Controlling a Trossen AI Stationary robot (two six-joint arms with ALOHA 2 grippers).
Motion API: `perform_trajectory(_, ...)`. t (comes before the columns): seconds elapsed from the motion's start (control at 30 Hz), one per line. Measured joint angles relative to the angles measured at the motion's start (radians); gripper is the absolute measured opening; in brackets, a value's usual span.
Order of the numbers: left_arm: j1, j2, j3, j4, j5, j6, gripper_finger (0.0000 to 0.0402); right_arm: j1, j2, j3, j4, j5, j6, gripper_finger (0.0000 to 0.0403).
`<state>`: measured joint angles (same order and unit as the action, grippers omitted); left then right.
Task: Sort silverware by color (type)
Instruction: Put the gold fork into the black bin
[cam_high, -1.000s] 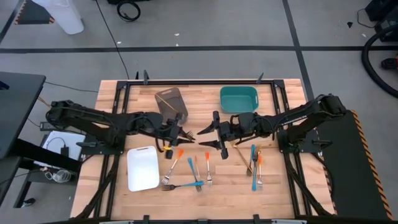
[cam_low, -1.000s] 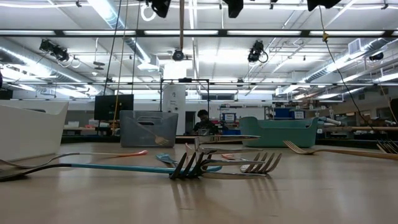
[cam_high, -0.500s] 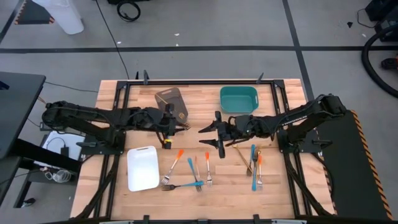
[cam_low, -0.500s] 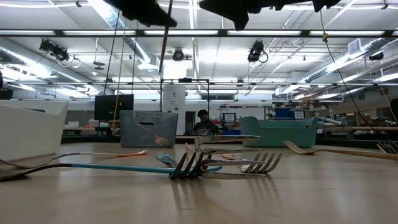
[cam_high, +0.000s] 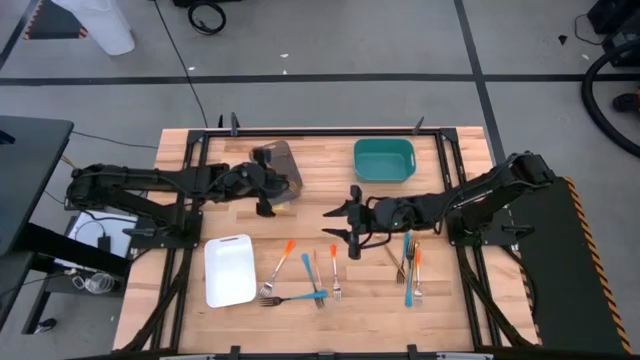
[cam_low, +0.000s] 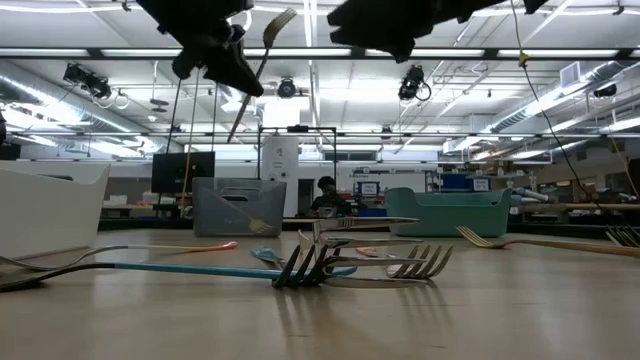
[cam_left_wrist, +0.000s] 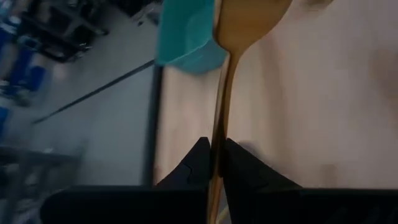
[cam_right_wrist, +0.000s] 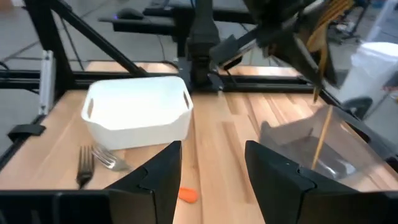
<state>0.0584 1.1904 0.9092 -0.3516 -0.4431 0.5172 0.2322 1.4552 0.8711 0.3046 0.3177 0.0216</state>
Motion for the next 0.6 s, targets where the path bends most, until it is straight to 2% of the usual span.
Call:
perform_trajectory(0.13, 0.025, 0.0, 0.0, -0.045, -0.064, 0.121, 0.0029, 0.013, 0.024, 0.0, -0.017, 0.036, 0.01, 0.0187)
perform_trajectory(0.4, 0.09, 0.0, 0.0, -0.105, -0.082, 0.344, 0.0036, 0.027, 0.066, 0.0, -0.009, 0.04, 0.024, 0.0187)
perform_trajectory(0.6, 0.137, 0.042, 0.0, -0.112, -0.15, 0.472, 0.0034, 0.037, 0.077, 0.0, 0.029, 0.04, 0.03, 0.0187)
